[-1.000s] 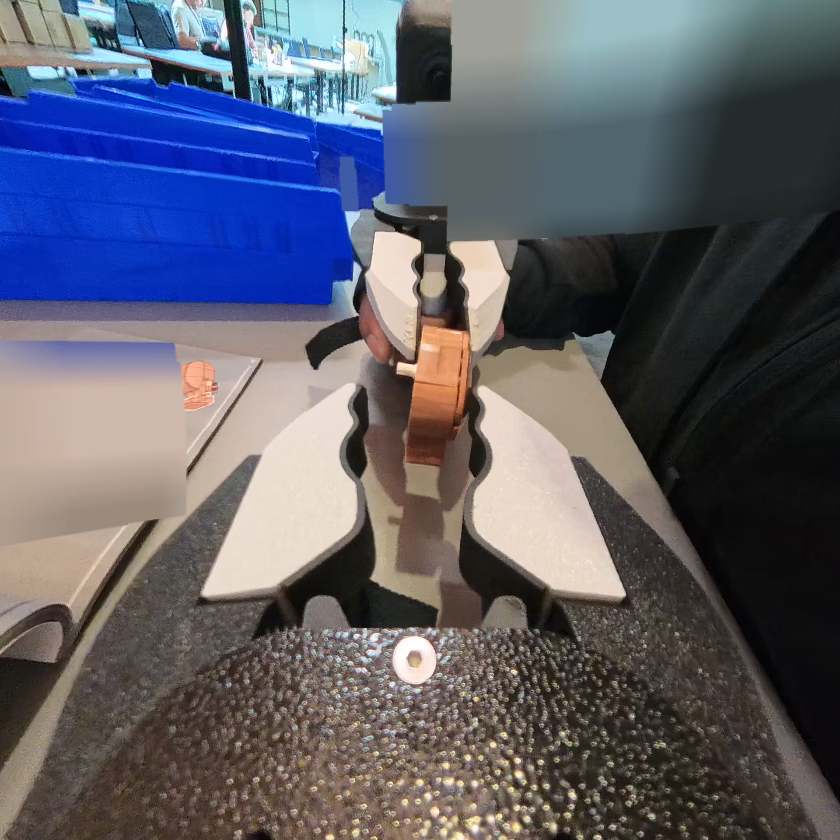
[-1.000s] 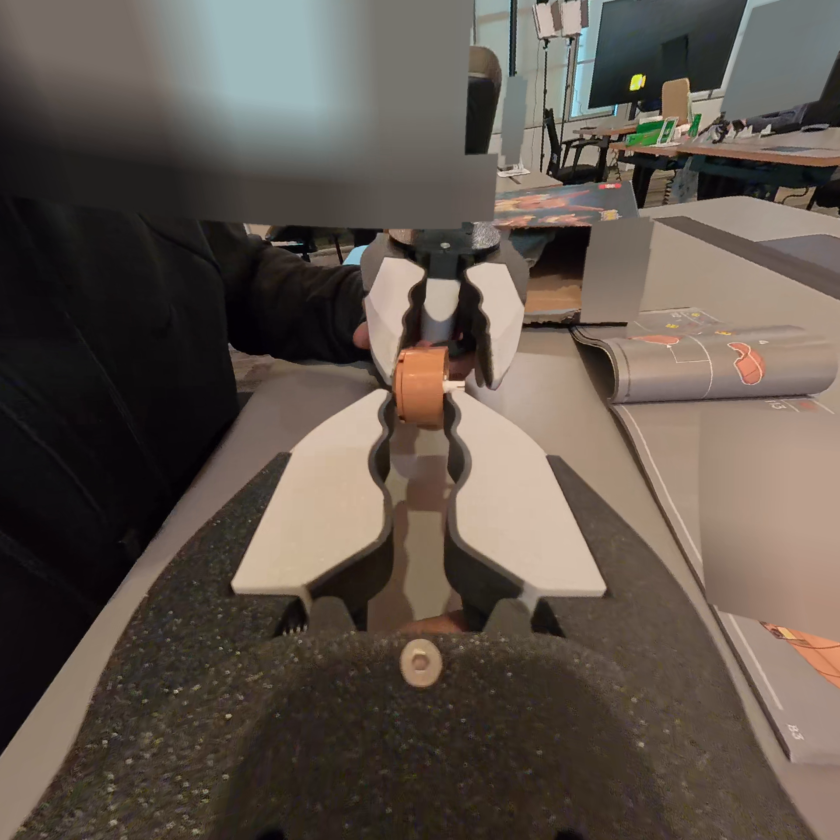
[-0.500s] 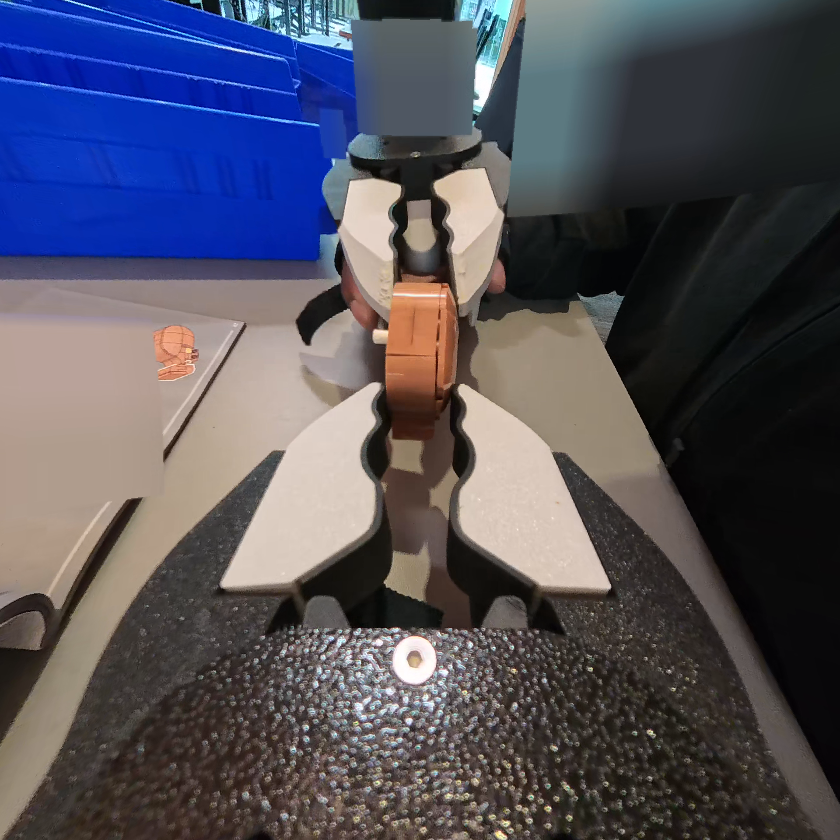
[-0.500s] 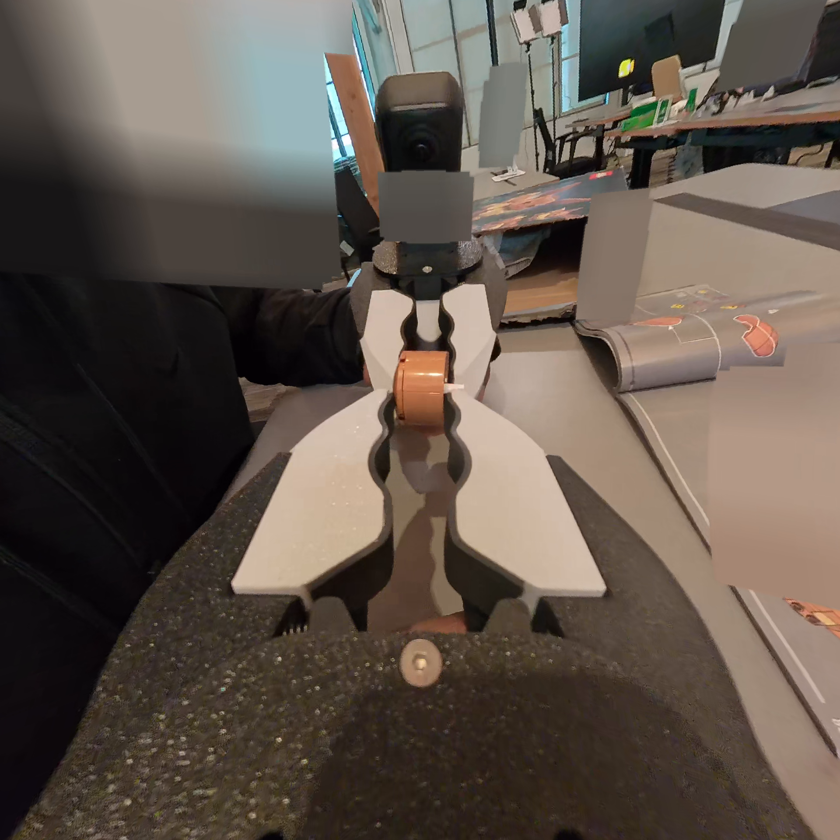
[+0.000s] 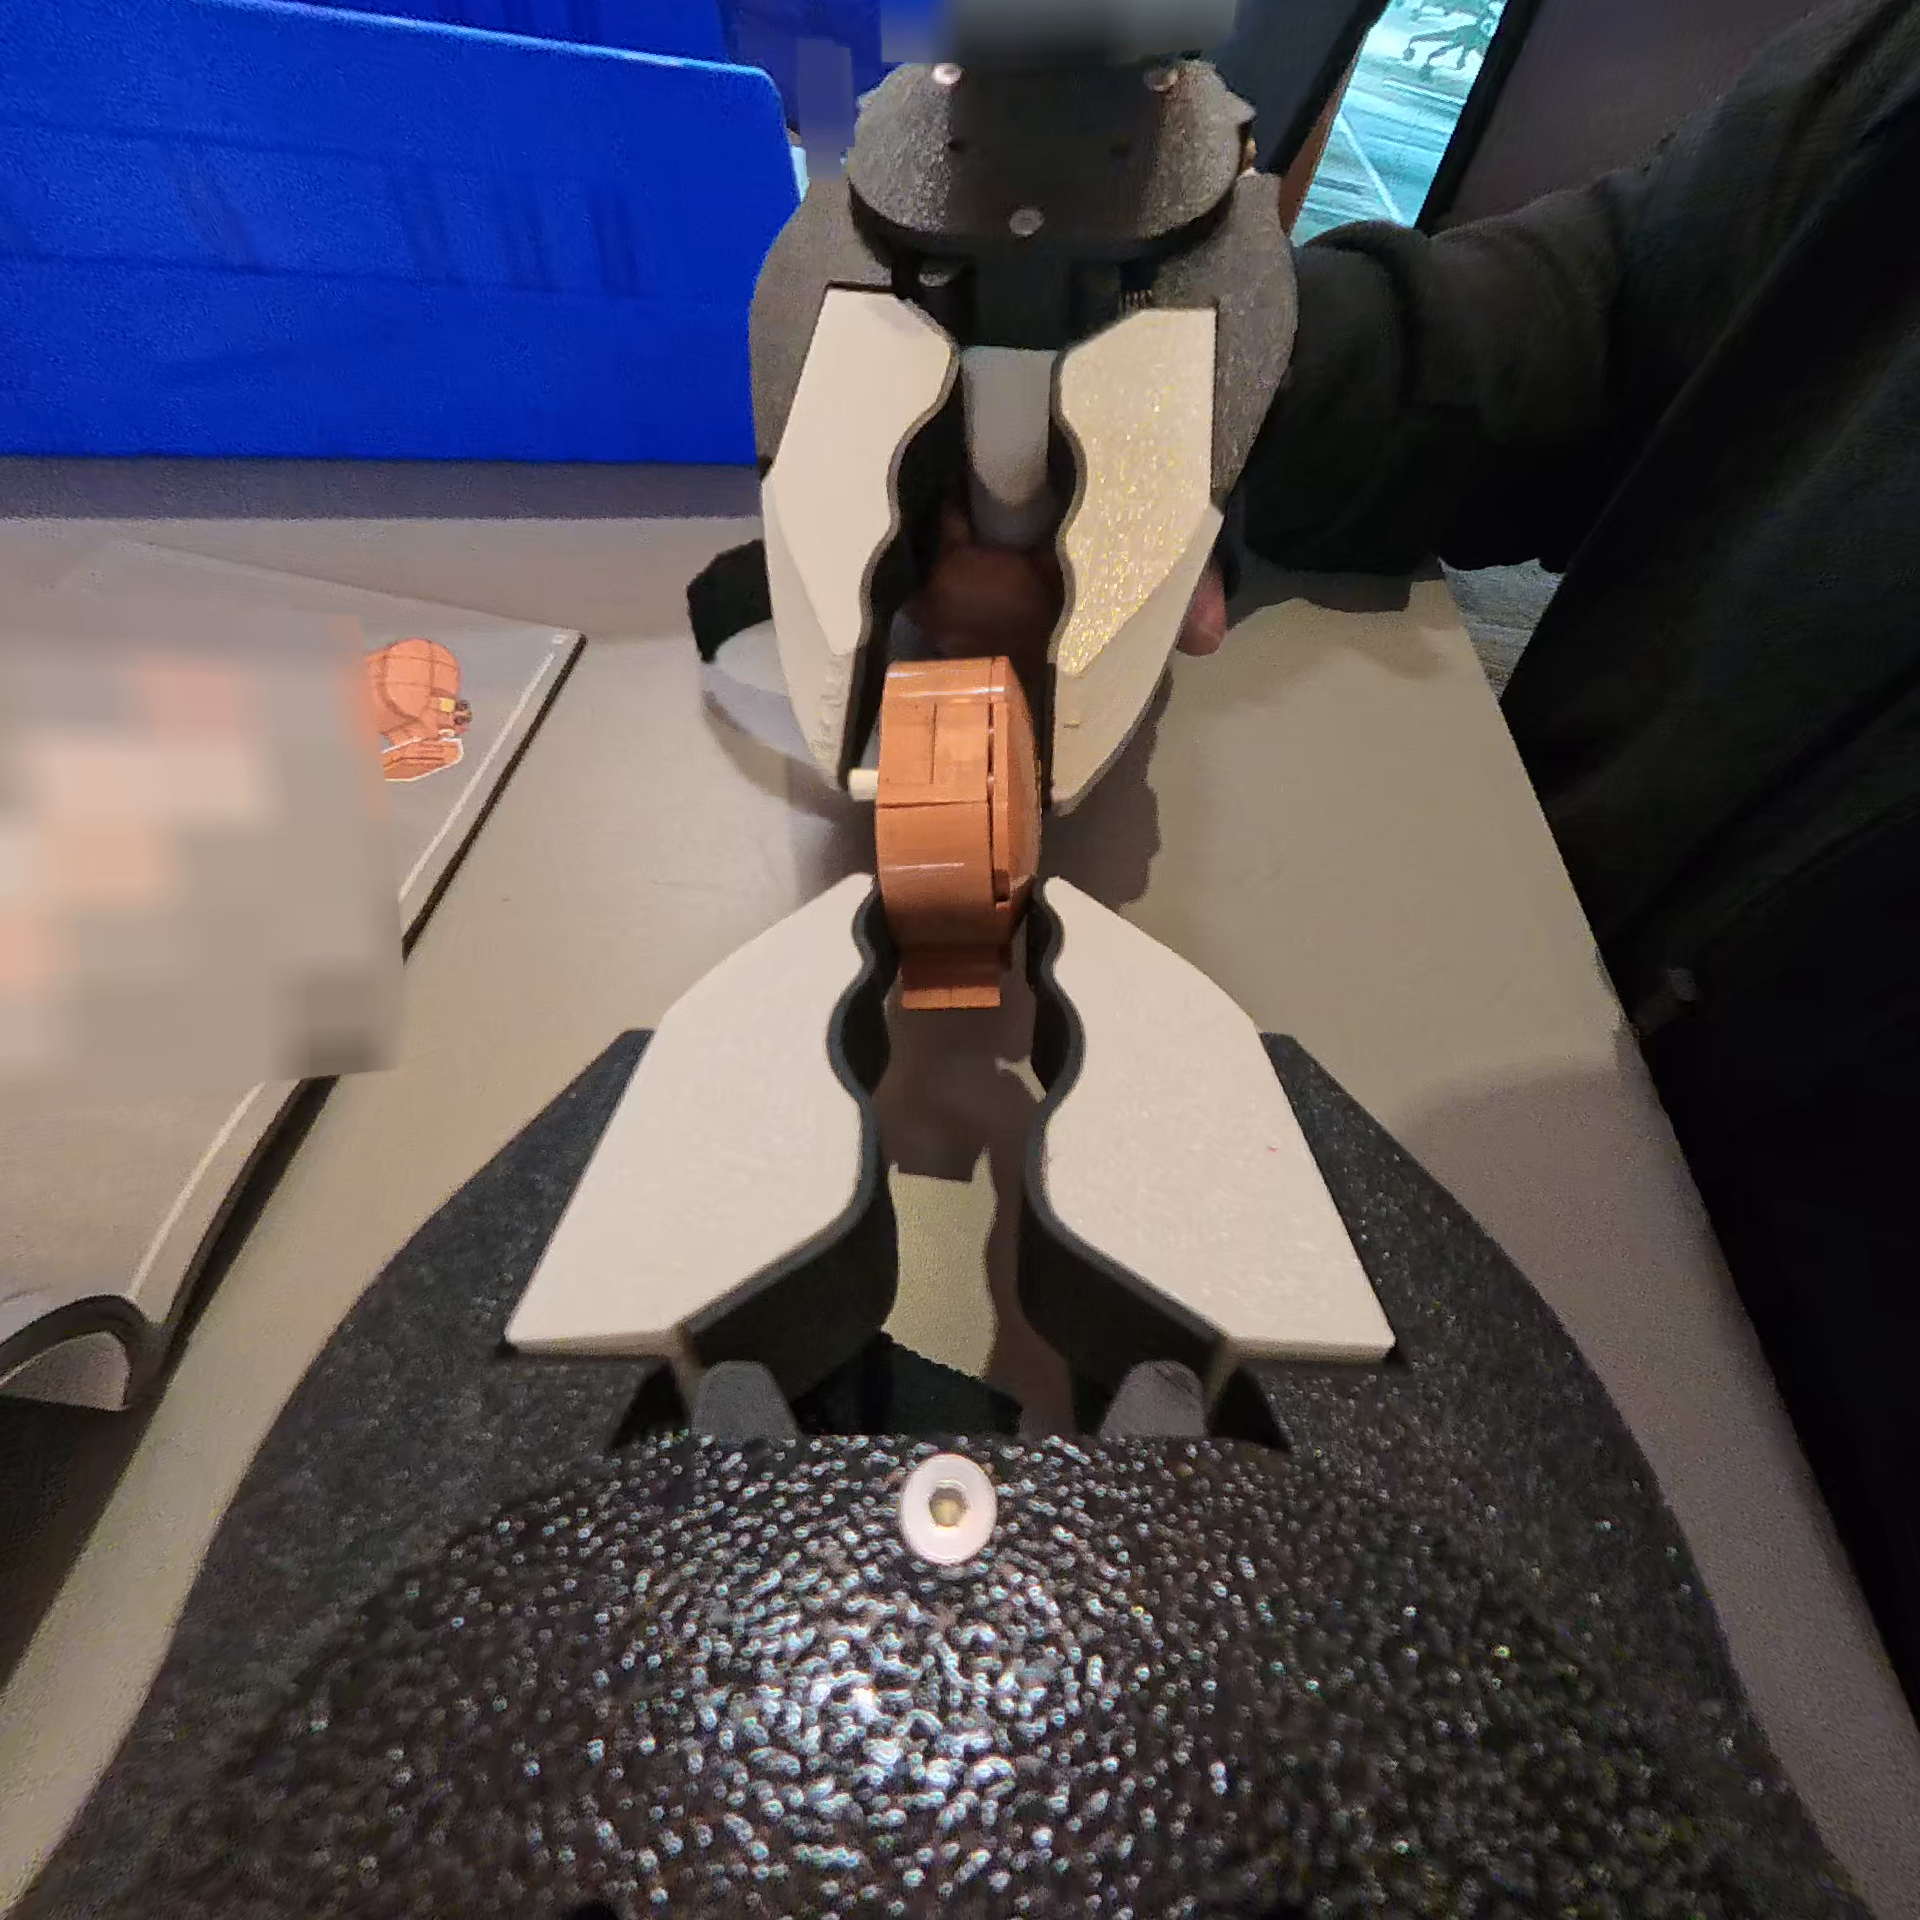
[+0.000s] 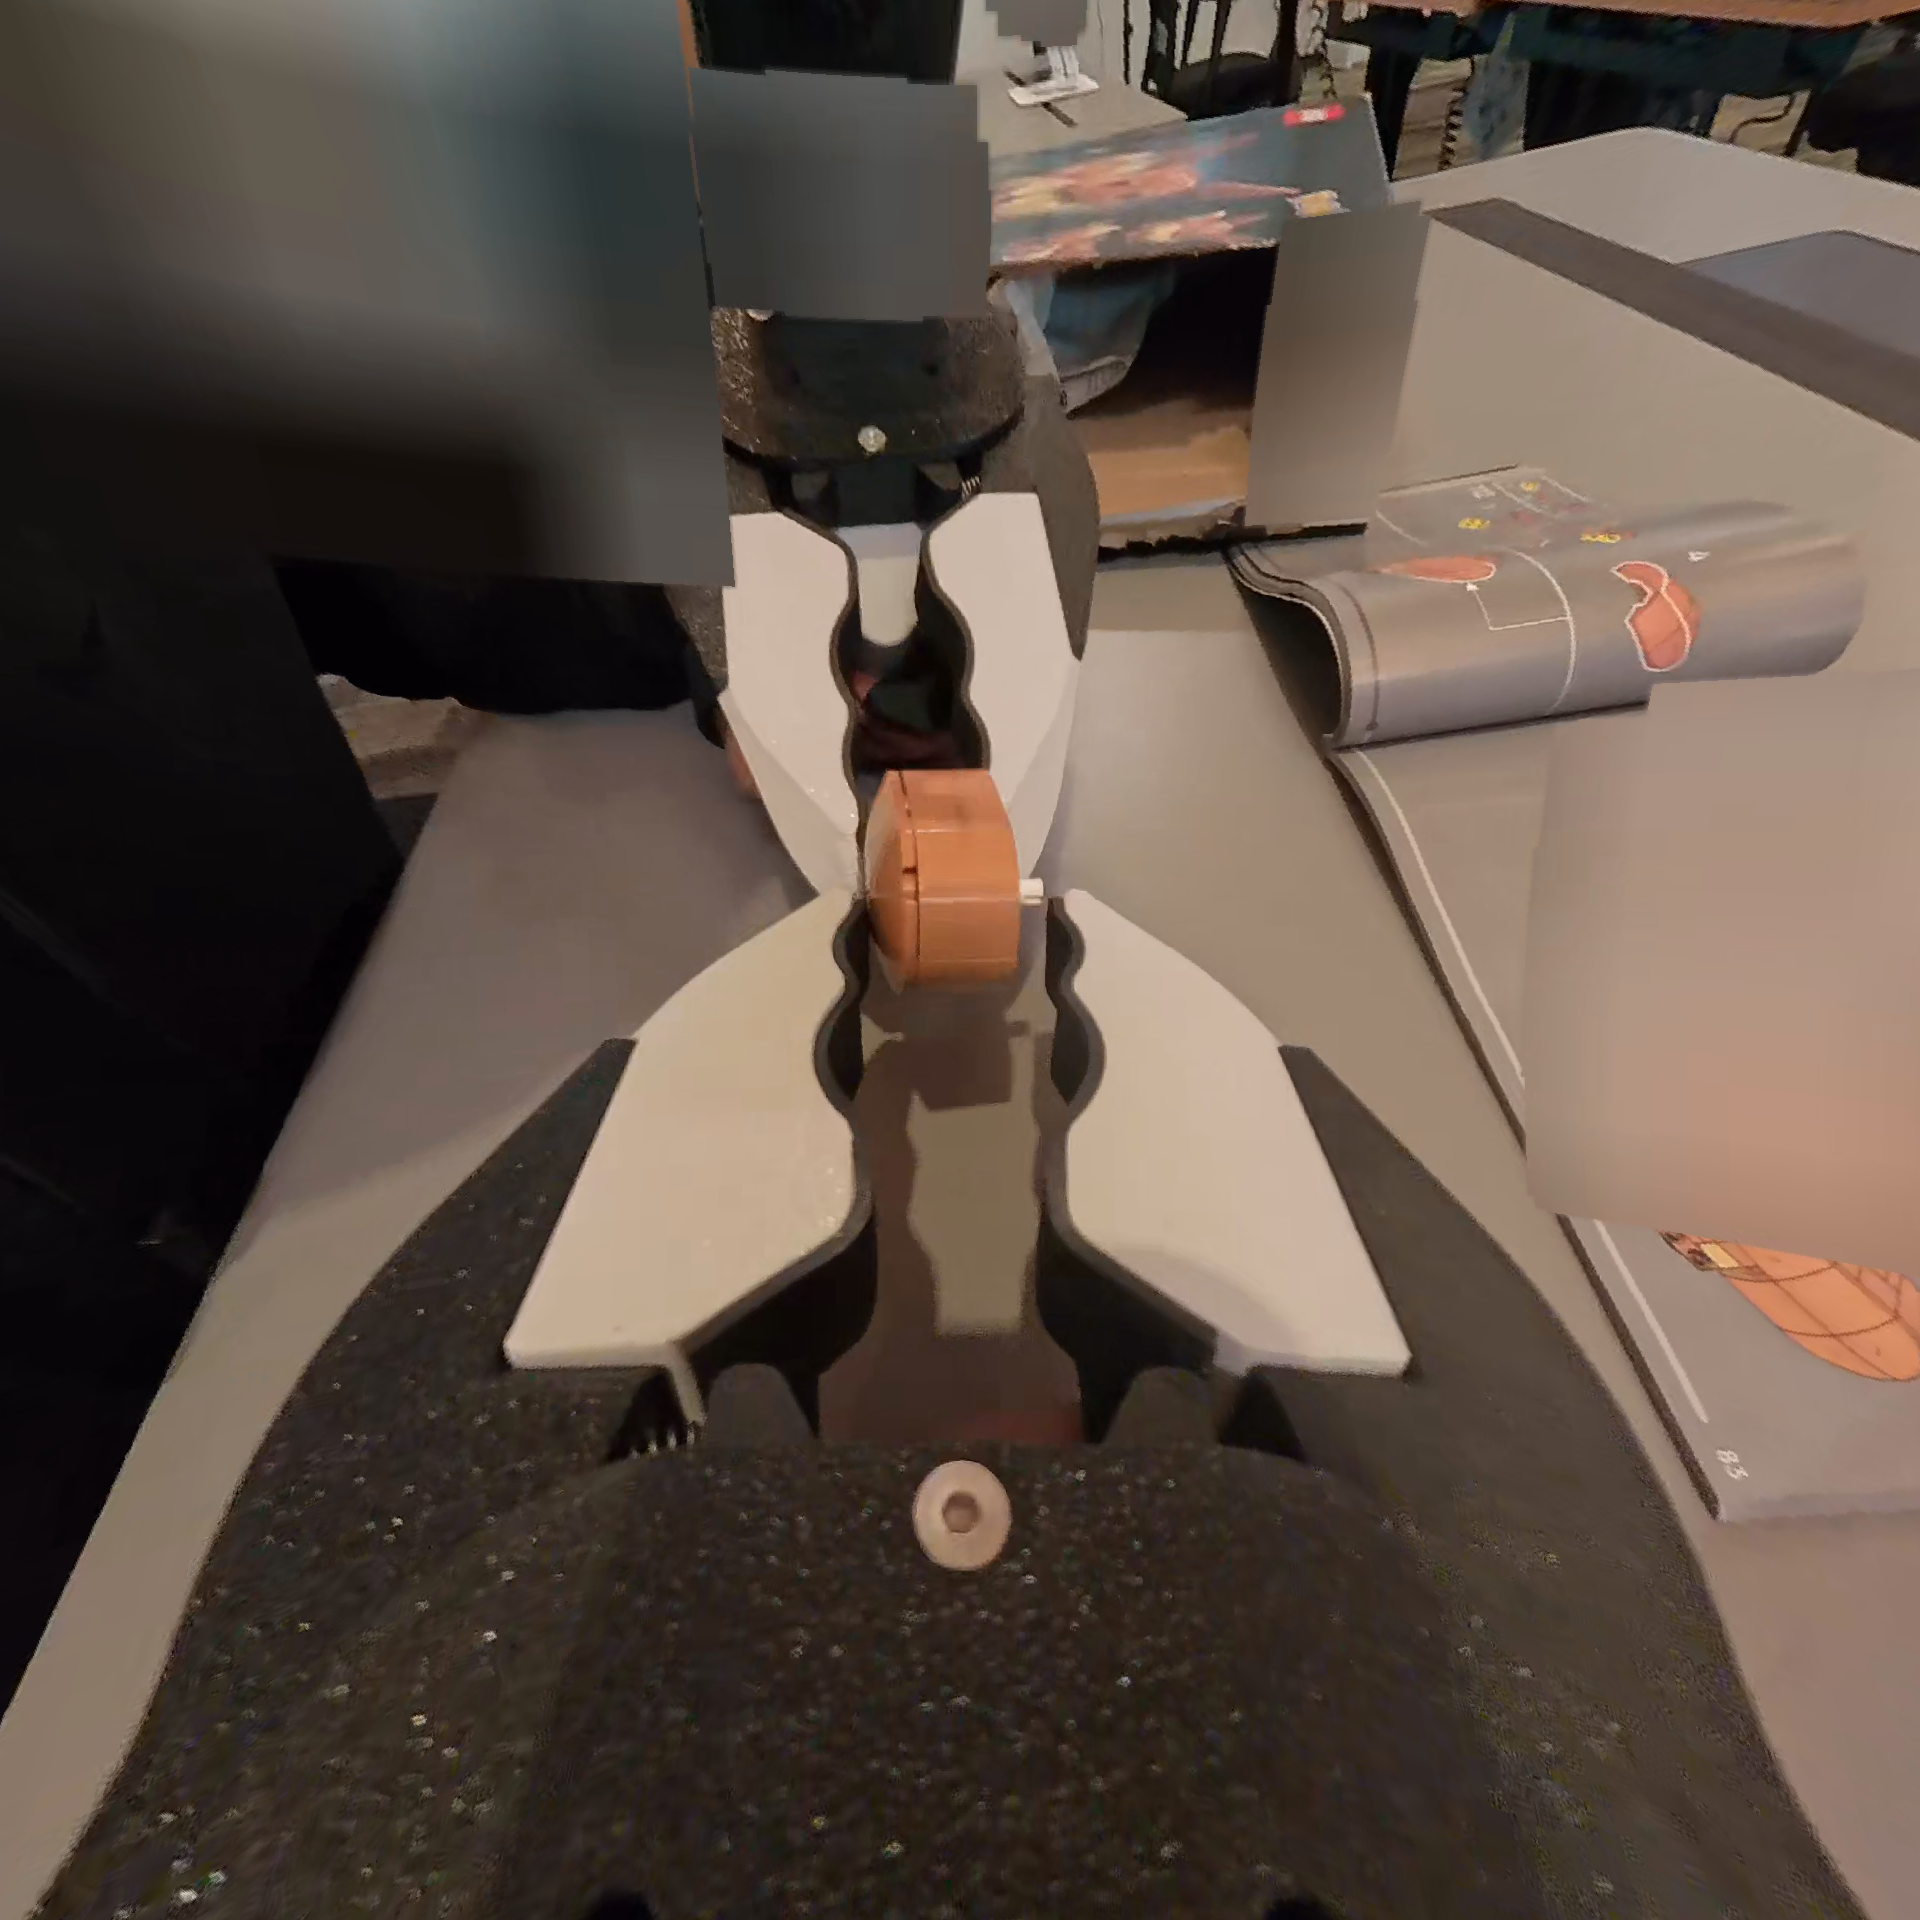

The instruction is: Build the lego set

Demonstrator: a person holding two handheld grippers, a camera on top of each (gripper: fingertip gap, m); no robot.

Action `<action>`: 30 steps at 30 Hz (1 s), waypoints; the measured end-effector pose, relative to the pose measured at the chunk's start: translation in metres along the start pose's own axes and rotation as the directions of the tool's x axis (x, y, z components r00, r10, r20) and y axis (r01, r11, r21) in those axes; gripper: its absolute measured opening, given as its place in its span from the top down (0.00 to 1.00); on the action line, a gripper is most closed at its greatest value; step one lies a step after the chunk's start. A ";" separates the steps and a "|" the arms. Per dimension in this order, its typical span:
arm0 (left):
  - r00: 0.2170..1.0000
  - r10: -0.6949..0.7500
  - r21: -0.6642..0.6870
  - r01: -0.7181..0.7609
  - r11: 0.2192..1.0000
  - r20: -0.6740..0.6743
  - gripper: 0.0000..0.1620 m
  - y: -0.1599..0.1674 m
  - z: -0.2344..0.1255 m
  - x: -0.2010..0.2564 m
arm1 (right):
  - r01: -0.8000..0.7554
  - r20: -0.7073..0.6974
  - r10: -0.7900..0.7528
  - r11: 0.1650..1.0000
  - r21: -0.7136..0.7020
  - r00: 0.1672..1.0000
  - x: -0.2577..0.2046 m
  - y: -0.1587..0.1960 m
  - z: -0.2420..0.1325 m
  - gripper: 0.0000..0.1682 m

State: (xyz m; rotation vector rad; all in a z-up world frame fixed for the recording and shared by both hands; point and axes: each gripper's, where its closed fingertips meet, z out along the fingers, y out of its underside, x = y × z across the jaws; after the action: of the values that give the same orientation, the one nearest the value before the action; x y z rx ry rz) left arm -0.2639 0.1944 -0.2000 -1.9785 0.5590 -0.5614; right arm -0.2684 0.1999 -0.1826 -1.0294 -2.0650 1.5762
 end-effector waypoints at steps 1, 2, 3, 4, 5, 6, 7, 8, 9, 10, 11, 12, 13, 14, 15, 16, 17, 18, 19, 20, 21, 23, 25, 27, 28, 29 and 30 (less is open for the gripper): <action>1.000 -0.002 -0.006 0.002 1.000 0.007 0.85 0.001 0.000 -0.001 | 0.006 -0.015 -0.006 1.000 -0.009 1.000 0.001 0.001 0.000 0.80; 1.000 -0.006 -0.014 0.006 1.000 0.018 0.85 0.002 0.001 -0.002 | 0.014 -0.033 -0.014 1.000 -0.019 0.999 0.003 0.002 0.001 0.80; 1.000 -0.010 -0.024 0.011 1.000 0.029 0.85 0.003 0.001 -0.004 | 0.024 -0.050 -0.025 0.999 -0.032 0.998 0.004 0.003 0.001 0.80; 0.999 -0.014 -0.036 0.016 0.999 0.040 0.85 0.005 0.002 -0.005 | 0.037 -0.069 -0.041 0.998 -0.047 0.997 0.006 0.004 0.002 0.80; 0.999 -0.015 -0.044 0.018 0.999 0.048 0.85 0.006 0.002 -0.006 | 0.052 -0.084 -0.057 0.997 -0.058 0.995 0.007 0.005 0.003 0.80; 0.998 -0.017 -0.050 0.020 0.999 0.056 0.85 0.007 0.003 -0.007 | 0.062 -0.093 -0.068 0.996 -0.068 0.993 0.007 0.006 0.003 0.81; 0.998 -0.014 -0.057 0.017 0.998 0.064 0.85 0.008 0.003 -0.007 | 0.069 -0.101 -0.077 0.994 -0.079 0.992 0.007 0.007 0.004 0.81; 0.997 0.001 -0.069 0.004 0.998 0.073 0.85 0.009 0.003 -0.008 | 0.076 -0.104 -0.085 0.993 -0.089 0.991 0.008 0.008 0.005 0.81; 0.996 0.025 -0.081 -0.019 0.997 0.080 0.85 0.010 0.003 -0.008 | 0.085 -0.099 -0.094 0.992 -0.096 0.991 0.007 0.009 0.005 0.82; 0.995 0.053 -0.087 -0.046 0.995 0.085 0.85 0.010 0.004 -0.007 | 0.097 -0.089 -0.105 0.991 -0.095 0.990 0.005 0.010 0.004 0.82; 0.993 0.081 -0.090 -0.072 0.993 0.091 0.85 0.009 0.003 -0.006 | 0.107 -0.081 -0.115 0.990 -0.092 0.990 0.004 0.010 0.004 0.82; 0.990 0.107 -0.090 -0.098 0.991 0.093 0.86 0.008 0.003 -0.004 | 0.112 -0.069 -0.118 0.990 -0.091 0.991 0.003 0.010 0.004 0.82; 0.986 0.134 -0.091 -0.125 0.988 0.096 0.86 0.006 0.003 -0.003 | 0.115 -0.057 -0.120 0.990 -0.088 0.991 0.001 0.010 0.004 0.82; 0.982 0.160 -0.091 -0.151 0.984 0.102 0.86 0.005 0.002 -0.002 | 0.118 -0.048 -0.123 0.989 -0.088 0.991 0.000 0.010 0.004 0.83; 0.977 0.185 -0.096 -0.176 0.980 0.101 0.86 0.005 0.002 -0.001 | 0.124 -0.034 -0.127 0.988 -0.091 0.991 -0.002 0.011 0.004 0.83; 0.973 0.209 -0.108 -0.198 0.974 0.100 0.86 0.006 0.002 0.001 | 0.133 -0.024 -0.136 0.986 -0.096 0.990 -0.003 0.013 0.004 0.83; 0.970 0.223 -0.121 -0.210 0.970 0.102 0.86 0.007 0.002 0.001 | 0.137 -0.019 -0.140 0.985 -0.107 0.990 -0.004 0.015 0.005 0.83; 0.969 0.224 -0.129 -0.211 0.969 0.099 0.86 0.009 0.003 0.001 | 0.141 -0.014 -0.144 0.983 -0.114 0.990 -0.004 0.016 0.005 0.83; 0.970 0.223 -0.128 -0.211 0.969 0.094 0.86 0.009 0.002 0.002 | 0.141 -0.009 -0.143 0.983 -0.114 0.990 -0.005 0.016 0.006 0.84; 0.970 0.225 -0.129 -0.213 0.969 0.091 0.86 0.009 0.002 0.003 | 0.138 -0.003 -0.139 0.984 -0.116 0.990 -0.006 0.016 0.006 0.84; 0.969 0.230 -0.135 -0.217 0.967 0.088 0.86 0.010 0.002 0.003 | 0.139 0.003 -0.140 0.983 -0.122 0.990 -0.006 0.017 0.006 0.84; 0.966 0.244 -0.146 -0.230 0.962 0.086 0.86 0.011 0.002 0.004 | 0.148 0.008 -0.149 0.980 -0.131 0.989 -0.007 0.018 0.007 0.84; 0.964 0.254 -0.158 -0.240 0.958 0.075 0.86 0.013 0.003 0.006 | 0.158 0.023 -0.157 0.977 -0.143 0.987 -0.009 0.020 0.007 0.84; 0.961 0.266 -0.165 -0.252 0.954 0.069 0.86 0.014 0.003 0.007 | 0.167 0.033 -0.164 0.974 -0.149 0.986 -0.011 0.021 0.007 0.84; 0.961 0.269 -0.170 -0.255 0.952 0.064 0.86 0.014 0.003 0.008 | 0.171 0.039 -0.167 0.973 -0.155 0.985 -0.012 0.022 0.008 0.84; 0.960 0.274 -0.175 -0.260 0.950 0.058 0.86 0.015 0.003 0.009 | 0.178 0.045 -0.172 0.971 -0.159 0.984 -0.013 0.023 0.008 0.85; 0.959 0.280 -0.178 -0.266 0.947 0.055 0.86 0.016 0.003 0.009 | 0.181 0.049 -0.175 0.970 -0.163 0.983 -0.013 0.023 0.008 0.85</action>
State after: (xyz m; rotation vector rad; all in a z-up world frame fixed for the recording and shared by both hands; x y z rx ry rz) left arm -0.2570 0.1843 -0.2137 -2.0263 0.8384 -0.2684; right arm -0.2569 0.1877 -0.2049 -0.8476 -2.2749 1.3610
